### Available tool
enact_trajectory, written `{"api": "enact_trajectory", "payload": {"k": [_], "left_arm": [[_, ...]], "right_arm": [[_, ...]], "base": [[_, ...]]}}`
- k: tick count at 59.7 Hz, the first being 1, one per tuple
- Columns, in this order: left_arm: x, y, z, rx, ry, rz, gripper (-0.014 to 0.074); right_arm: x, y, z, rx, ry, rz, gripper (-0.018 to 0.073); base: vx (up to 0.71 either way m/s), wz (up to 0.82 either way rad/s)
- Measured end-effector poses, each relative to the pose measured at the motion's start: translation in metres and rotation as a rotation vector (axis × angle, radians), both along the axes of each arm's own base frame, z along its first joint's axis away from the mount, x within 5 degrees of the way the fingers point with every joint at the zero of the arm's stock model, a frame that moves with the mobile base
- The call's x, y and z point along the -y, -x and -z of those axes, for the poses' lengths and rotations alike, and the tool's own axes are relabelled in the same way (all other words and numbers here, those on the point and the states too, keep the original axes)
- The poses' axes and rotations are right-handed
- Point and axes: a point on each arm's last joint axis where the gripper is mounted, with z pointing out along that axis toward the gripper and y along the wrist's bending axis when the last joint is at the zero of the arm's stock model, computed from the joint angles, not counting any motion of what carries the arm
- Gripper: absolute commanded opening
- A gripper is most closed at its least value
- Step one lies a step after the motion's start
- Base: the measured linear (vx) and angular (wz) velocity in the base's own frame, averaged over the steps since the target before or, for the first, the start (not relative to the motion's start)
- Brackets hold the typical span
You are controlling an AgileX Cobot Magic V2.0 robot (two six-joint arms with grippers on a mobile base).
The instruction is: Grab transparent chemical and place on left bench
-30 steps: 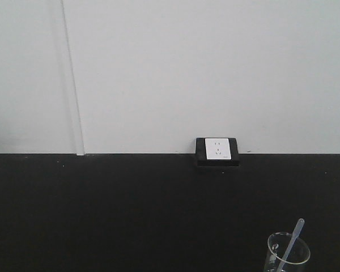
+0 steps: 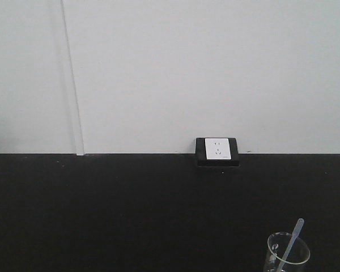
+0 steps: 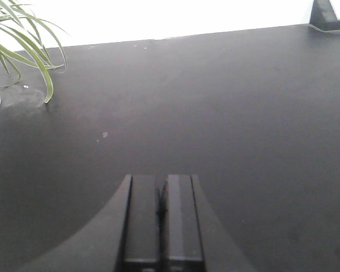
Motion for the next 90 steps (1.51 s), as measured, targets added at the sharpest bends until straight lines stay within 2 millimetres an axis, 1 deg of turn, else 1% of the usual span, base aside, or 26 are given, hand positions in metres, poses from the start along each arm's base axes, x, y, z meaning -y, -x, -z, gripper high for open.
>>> {"api": "enact_trajectory", "payload": {"k": [19,23,29,36,51,63,75,83,90], "left_arm": [[0.000,0.000,0.000,0.000,0.000,0.000,-0.0003],[0.000,0.000,0.000,0.000,0.000,0.000,-0.0003],[0.000,0.000,0.000,0.000,0.000,0.000,-0.0003],[0.000,0.000,0.000,0.000,0.000,0.000,-0.0003],[0.000,0.000,0.000,0.000,0.000,0.000,-0.0003],[0.000,0.000,0.000,0.000,0.000,0.000,-0.0003],[0.000,0.000,0.000,0.000,0.000,0.000,-0.0003],[0.000,0.000,0.000,0.000,0.000,0.000,-0.0003],[0.000,0.000,0.000,0.000,0.000,0.000,-0.0003]], "right_arm": [[0.000,0.000,0.000,0.000,0.003,-0.001,-0.0008],[0.001,0.000,0.000,0.000,0.052,-0.006,-0.0008],[0.004,0.000,-0.001,0.003,0.178,-0.016,-0.0008],[0.005,0.000,-0.003,0.014,0.257,-0.020,-0.0008],[0.008,-0.001,-0.004,0.021,0.344,-0.017,-0.0008],[0.007,-0.001,-0.006,0.044,0.327,-0.020,-0.0008],[0.000,-0.004,-0.020,0.217,0.232,-0.047,-0.0008],[-0.004,-0.004,-0.033,0.368,0.170,-0.073,-0.0008],[-0.008,-0.003,-0.046,0.510,0.152,-0.104,-0.0006]], "base": [[0.00,0.00],[0.00,0.00],[0.00,0.00],[0.00,0.00],[0.00,0.00],[0.00,0.00],[0.00,0.00],[0.00,0.00],[0.00,0.00]]}}
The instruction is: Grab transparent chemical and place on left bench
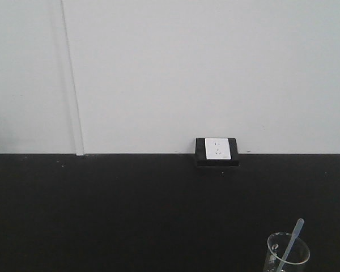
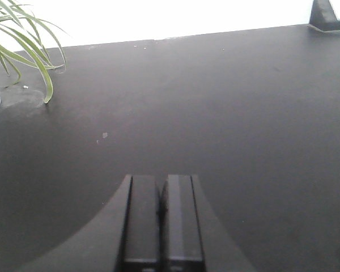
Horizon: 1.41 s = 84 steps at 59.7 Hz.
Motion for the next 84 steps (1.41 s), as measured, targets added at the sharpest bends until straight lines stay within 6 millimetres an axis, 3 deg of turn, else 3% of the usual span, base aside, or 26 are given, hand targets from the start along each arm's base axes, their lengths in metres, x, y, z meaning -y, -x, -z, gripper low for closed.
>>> {"api": "enact_trajectory", "payload": {"k": [11,23,31,43,55,71,84], "left_arm": [[0.000,0.000,0.000,0.000,0.000,0.000,-0.0003],[0.000,0.000,0.000,0.000,0.000,0.000,-0.0003],[0.000,0.000,0.000,0.000,0.000,0.000,-0.0003],[0.000,0.000,0.000,0.000,0.000,0.000,-0.0003],[0.000,0.000,0.000,0.000,0.000,0.000,-0.0003],[0.000,0.000,0.000,0.000,0.000,0.000,-0.0003],[0.000,0.000,0.000,0.000,0.000,0.000,-0.0003]], "right_arm": [[-0.003,0.004,-0.014,0.121,-0.004,-0.035,-0.0004],[0.002,-0.001,-0.051,0.020,-0.016,0.016,-0.0002],[0.002,-0.022,-0.066,-0.084,-0.047,0.018,0.0000],[0.000,-0.067,-0.042,-0.349,-0.051,0.015,0.0032],[-0.007,-0.107,-0.028,-0.346,-0.103,-0.052,0.0115],[0.004,-0.155,-0.004,-0.383,-0.398,0.080,0.0333],[0.000,-0.204,0.005,-0.443,-0.390,0.065,0.0485]], "base": [[0.00,0.00],[0.00,0.00],[0.00,0.00],[0.00,0.00],[0.00,0.00],[0.00,0.00],[0.00,0.00]]}}
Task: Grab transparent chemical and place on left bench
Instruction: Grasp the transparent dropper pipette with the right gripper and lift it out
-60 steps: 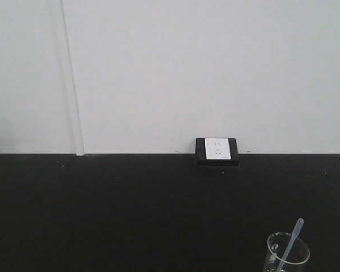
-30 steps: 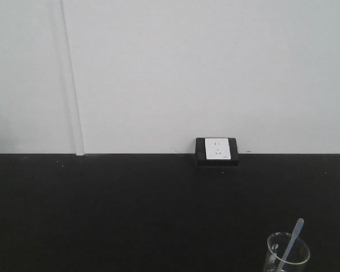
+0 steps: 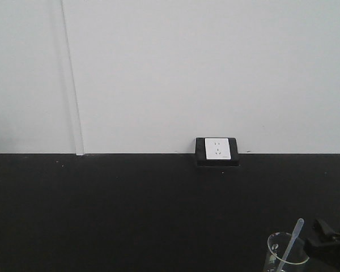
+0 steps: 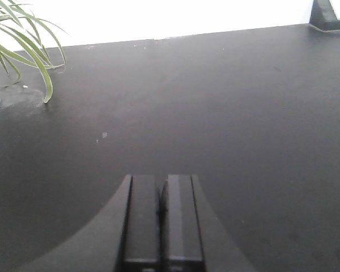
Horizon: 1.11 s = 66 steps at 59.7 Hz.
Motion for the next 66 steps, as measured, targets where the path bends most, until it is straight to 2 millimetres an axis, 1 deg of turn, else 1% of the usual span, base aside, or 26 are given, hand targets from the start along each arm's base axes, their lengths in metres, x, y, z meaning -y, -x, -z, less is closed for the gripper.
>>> {"api": "enact_trajectory", "payload": {"k": [4,11,22,28,37,46,57,66], "left_arm": [[0.000,0.000,0.000,0.000,0.000,0.000,-0.0003],[0.000,0.000,0.000,0.000,0.000,0.000,-0.0003],[0.000,0.000,0.000,0.000,0.000,0.000,-0.0003],[0.000,0.000,0.000,0.000,0.000,0.000,-0.0003],[0.000,0.000,0.000,0.000,0.000,0.000,-0.0003],[0.000,0.000,0.000,0.000,0.000,0.000,-0.0003],[0.000,0.000,0.000,0.000,0.000,0.000,-0.0003],[0.000,0.000,0.000,0.000,0.000,0.000,-0.0003]], "right_arm": [[-0.003,-0.014,0.001,-0.002,-0.007,-0.024,0.0494],[-0.005,-0.033,0.004,-0.012,-0.070,-0.029,0.0491],[-0.006,-0.063,0.018,-0.073,-0.108,-0.018,0.0492],[-0.006,-0.073,0.025,-0.132,-0.104,-0.014,0.0492],[-0.006,-0.076,0.029,-0.178,-0.101,-0.009,0.0473],[-0.006,-0.075,0.030,-0.196,-0.109,-0.005,0.0370],[-0.006,-0.074,0.033,-0.224,-0.132,-0.001,0.0181],[-0.008,-0.075,0.030,-0.200,-0.108,-0.030,0.0055]], "base": [[0.00,0.00],[0.00,0.00],[0.00,0.00],[0.00,0.00],[0.00,0.00],[0.00,0.00],[0.00,0.00],[0.00,0.00]]}}
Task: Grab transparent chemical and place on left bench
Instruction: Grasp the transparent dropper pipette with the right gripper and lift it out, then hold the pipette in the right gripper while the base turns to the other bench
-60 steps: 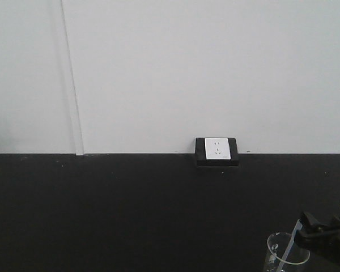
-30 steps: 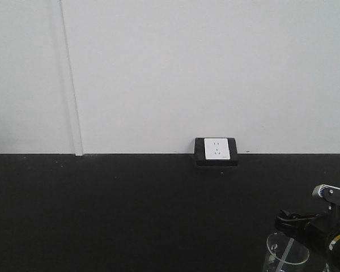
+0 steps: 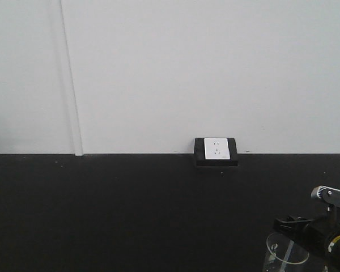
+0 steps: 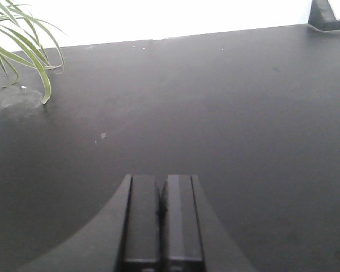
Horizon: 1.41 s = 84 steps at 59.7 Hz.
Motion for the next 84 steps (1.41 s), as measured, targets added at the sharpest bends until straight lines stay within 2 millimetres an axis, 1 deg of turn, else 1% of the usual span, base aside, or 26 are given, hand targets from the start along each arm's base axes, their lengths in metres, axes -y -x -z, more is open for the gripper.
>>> {"api": "enact_trajectory", "payload": {"k": [6,16,21,26,29,34,38,40,46,49,58,64,73,84], "left_arm": [[0.000,0.000,0.000,0.000,0.000,0.000,-0.0003],[0.000,0.000,0.000,0.000,0.000,0.000,-0.0003],[0.000,0.000,0.000,0.000,0.000,0.000,-0.0003],[0.000,0.000,0.000,0.000,0.000,0.000,-0.0003],[0.000,0.000,0.000,0.000,0.000,0.000,-0.0003],[0.000,0.000,0.000,0.000,0.000,0.000,-0.0003],[0.000,0.000,0.000,0.000,0.000,0.000,-0.0003],[0.000,0.000,0.000,0.000,0.000,0.000,-0.0003],[0.000,0.000,0.000,0.000,0.000,0.000,-0.0003],[0.000,0.000,0.000,0.000,0.000,0.000,-0.0003],[0.000,0.000,0.000,0.000,0.000,0.000,-0.0003],[0.000,0.000,0.000,0.000,0.000,0.000,-0.0003],[0.000,0.000,0.000,0.000,0.000,0.000,-0.0003],[0.000,0.000,0.000,0.000,0.000,0.000,-0.0003]], "right_arm": [[-0.002,0.000,-0.007,0.042,0.028,-0.041,-0.0011],[-0.008,0.006,-0.031,0.131,0.107,-0.137,-0.0008],[-0.010,0.013,-0.051,0.189,0.117,-0.163,-0.0007],[-0.012,0.025,-0.075,0.256,0.129,-0.191,-0.0004],[-0.014,0.035,-0.084,0.285,0.141,-0.215,-0.0004],[-0.022,0.060,-0.098,0.318,0.158,-0.254,-0.0003],[-0.030,0.081,-0.098,0.316,0.174,-0.295,-0.0003],[-0.034,0.093,-0.094,0.307,0.179,-0.317,-0.0003],[-0.041,0.120,-0.090,0.318,0.189,-0.369,-0.0003],[-0.042,0.132,-0.086,0.318,0.189,-0.380,-0.0003],[-0.038,0.159,-0.083,0.350,0.195,-0.380,-0.0003],[-0.034,0.172,-0.080,0.351,0.204,-0.364,-0.0003],[-0.030,0.186,-0.072,0.336,0.215,-0.349,-0.0003],[-0.028,0.193,-0.059,0.303,0.215,-0.350,-0.0003]], "base": [[0.00,0.00],[0.00,0.00],[0.00,0.00],[0.00,0.00],[0.00,0.00],[0.00,0.00],[0.00,0.00],[0.00,0.00],[0.00,0.00],[0.00,0.00],[0.00,0.00],[0.00,0.00],[0.00,0.00],[0.00,0.00]]}}
